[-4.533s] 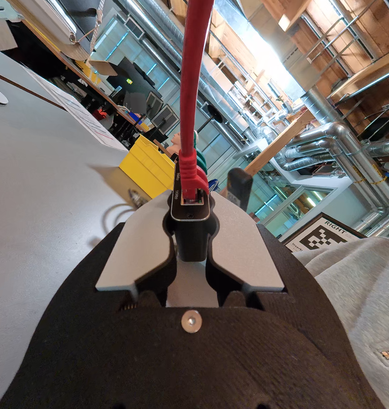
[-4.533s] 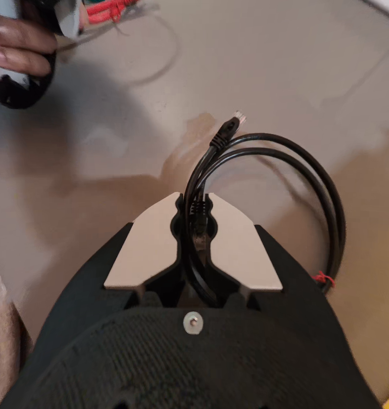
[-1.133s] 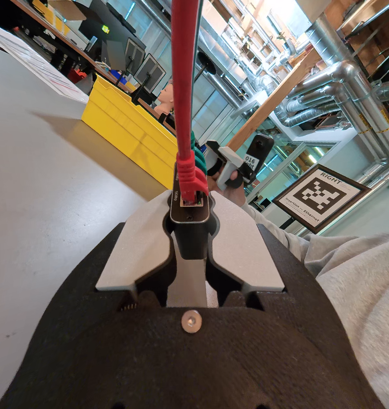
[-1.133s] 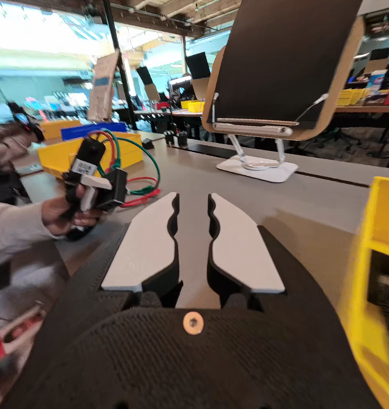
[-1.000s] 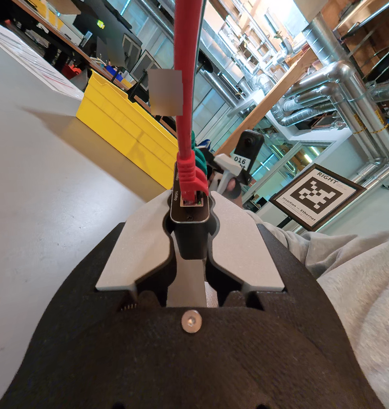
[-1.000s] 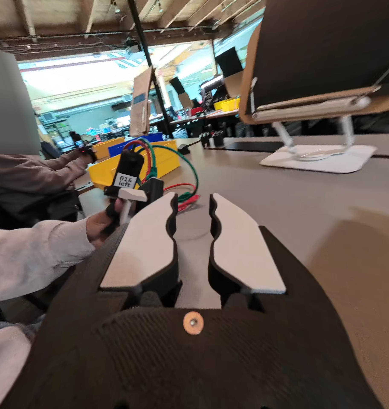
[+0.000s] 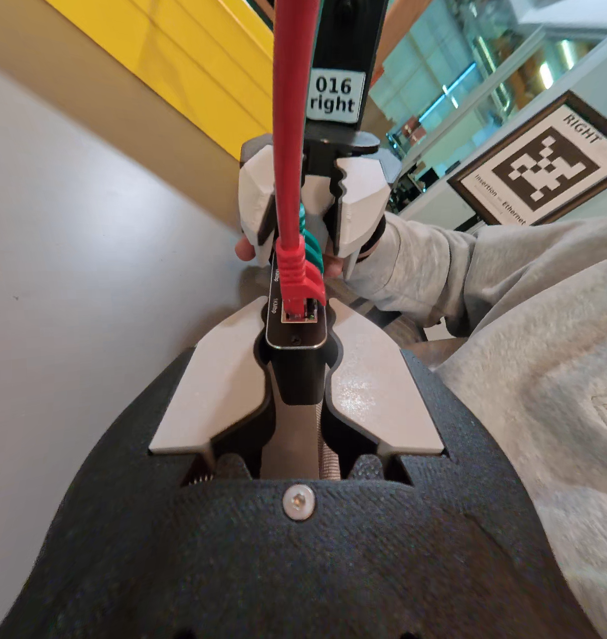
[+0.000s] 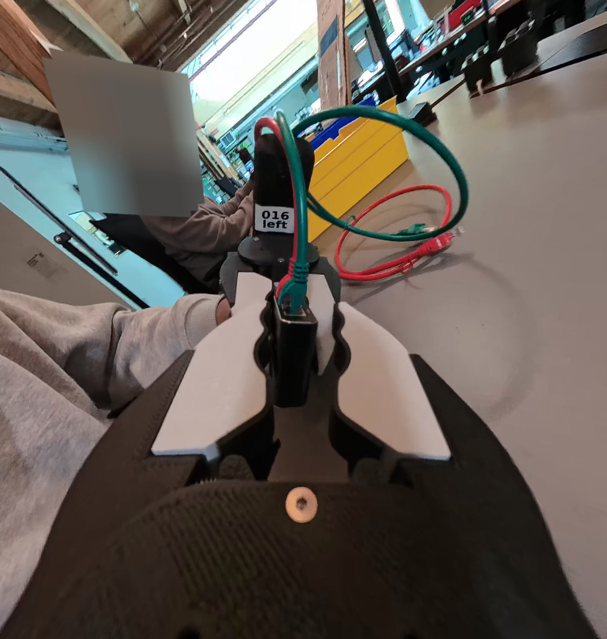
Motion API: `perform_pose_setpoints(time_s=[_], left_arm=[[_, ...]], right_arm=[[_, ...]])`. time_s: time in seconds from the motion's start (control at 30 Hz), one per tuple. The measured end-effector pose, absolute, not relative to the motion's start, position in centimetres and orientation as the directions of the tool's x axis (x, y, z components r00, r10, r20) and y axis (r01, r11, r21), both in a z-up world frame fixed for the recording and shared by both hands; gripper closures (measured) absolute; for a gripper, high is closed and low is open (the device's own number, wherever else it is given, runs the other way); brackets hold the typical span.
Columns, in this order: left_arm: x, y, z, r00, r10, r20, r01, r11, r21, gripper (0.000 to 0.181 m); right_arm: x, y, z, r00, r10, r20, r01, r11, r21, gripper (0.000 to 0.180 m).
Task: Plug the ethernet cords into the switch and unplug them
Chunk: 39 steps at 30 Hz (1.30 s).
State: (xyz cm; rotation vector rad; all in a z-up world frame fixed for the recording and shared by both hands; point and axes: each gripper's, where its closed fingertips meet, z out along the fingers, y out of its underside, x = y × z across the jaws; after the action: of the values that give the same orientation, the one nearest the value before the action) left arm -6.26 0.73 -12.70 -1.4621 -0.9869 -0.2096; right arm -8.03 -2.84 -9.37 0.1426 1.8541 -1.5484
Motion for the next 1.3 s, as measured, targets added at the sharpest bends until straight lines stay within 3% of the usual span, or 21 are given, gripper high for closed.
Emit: perform_pose_setpoints(time_s=[0.27, 0.43, 0.63, 0.77, 1.03, 1.17, 1.3], left_arm=[[-5.5, 1.7, -13.8, 0.608, 0.439, 0.662, 0.709, 0.076, -0.701, 0.154], [-5.7, 1.5, -13.4, 0.606, 0.437, 0.665, 0.696, 0.112, -0.709, 0.152], [-6.3, 1.0, -12.2, 0.619, 0.421, 0.663, 0.649, 0.201, -0.734, 0.132], [-6.4, 0.9, -11.7, 0.619, 0.391, 0.681, 0.642, 0.247, -0.726, 0.130], [-7.0, 1.6, -9.7, 0.597, 0.175, 0.783, 0.652, 0.463, -0.600, 0.107], [-7.1, 1.9, -9.1, 0.598, 0.124, 0.792, 0.644, 0.515, -0.566, 0.113], [-7.1, 0.9, -8.5, 0.612, 0.094, 0.785, 0.621, 0.559, -0.550, 0.126]], right_arm=[[-6.5, -2.5, -10.3, -0.698, -0.388, -0.601, 0.472, 0.381, -0.795, 0.161], [-6.5, -2.7, -10.0, -0.702, -0.370, -0.609, 0.487, 0.375, -0.789, 0.165], [-10.0, -2.2, -8.0, -0.605, -0.341, -0.720, 0.695, 0.215, -0.686, 0.166], [-12.5, -1.4, -7.3, -0.528, -0.339, -0.779, 0.801, 0.106, -0.589, 0.166], [-11.9, -1.4, -6.0, -0.576, -0.316, -0.754, 0.809, -0.088, -0.581, 0.166], [-10.5, -2.0, -6.9, -0.538, -0.294, -0.790, 0.840, -0.105, -0.533, 0.166], [-9.9, -2.6, -7.4, -0.588, -0.265, -0.764, 0.803, -0.082, -0.590, 0.166]])
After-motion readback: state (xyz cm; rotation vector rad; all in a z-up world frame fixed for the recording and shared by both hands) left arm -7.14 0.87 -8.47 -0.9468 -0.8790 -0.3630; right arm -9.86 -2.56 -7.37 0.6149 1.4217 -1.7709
